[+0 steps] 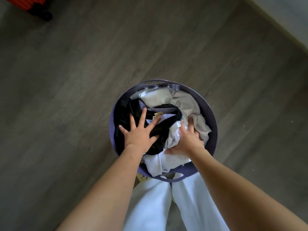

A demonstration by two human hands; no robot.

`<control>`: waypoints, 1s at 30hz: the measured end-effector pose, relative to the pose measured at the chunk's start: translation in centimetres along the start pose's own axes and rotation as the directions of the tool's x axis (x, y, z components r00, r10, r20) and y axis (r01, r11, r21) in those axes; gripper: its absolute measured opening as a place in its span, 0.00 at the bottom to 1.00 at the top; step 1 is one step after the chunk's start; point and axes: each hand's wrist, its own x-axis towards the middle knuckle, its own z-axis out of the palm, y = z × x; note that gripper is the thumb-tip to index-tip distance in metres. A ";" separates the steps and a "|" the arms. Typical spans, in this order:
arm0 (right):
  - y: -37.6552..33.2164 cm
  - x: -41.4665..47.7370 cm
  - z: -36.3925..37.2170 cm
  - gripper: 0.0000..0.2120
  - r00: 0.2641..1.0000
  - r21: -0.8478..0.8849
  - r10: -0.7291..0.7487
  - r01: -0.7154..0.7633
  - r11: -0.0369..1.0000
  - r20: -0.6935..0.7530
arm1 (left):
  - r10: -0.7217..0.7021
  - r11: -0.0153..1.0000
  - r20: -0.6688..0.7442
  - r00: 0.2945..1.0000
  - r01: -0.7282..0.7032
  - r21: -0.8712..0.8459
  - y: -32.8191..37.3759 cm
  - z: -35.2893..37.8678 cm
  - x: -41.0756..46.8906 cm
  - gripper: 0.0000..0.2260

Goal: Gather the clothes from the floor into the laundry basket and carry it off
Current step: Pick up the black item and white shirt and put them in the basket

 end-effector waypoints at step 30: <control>19.7 -44.3 -20.7 0.15 0.790 0.726 0.510 -0.123 0.676 -0.341 | 0.700 0.685 -0.132 0.702 -0.606 0.404 34.8 -29.5 -32.2 0.12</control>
